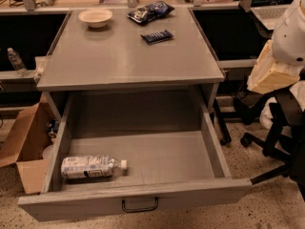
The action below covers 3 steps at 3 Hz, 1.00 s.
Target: Pick blue plastic bottle from top drawer and place on counter
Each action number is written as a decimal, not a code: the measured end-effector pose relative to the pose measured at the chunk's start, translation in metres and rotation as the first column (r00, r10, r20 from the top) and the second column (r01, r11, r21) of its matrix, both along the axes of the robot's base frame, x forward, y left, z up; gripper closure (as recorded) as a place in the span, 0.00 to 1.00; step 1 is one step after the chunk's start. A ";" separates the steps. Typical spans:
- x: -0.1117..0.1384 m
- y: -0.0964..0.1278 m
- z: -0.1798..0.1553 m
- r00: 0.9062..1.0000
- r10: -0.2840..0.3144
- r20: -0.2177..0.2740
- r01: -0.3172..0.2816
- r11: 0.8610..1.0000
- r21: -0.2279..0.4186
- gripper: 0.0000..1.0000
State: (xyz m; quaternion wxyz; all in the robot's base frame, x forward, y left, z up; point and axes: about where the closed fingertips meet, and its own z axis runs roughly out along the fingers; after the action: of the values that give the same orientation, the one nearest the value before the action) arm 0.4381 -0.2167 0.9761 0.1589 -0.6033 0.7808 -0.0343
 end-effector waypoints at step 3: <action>0.012 0.046 -0.051 0.996 0.076 -0.039 -0.070 0.986 0.151 0.64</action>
Offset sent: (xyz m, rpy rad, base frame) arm 0.0073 0.0073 -0.0171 0.0816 0.0077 0.0119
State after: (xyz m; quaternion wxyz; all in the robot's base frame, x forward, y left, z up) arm 0.4499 -0.1707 0.9256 0.1872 -0.6186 0.7619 0.0435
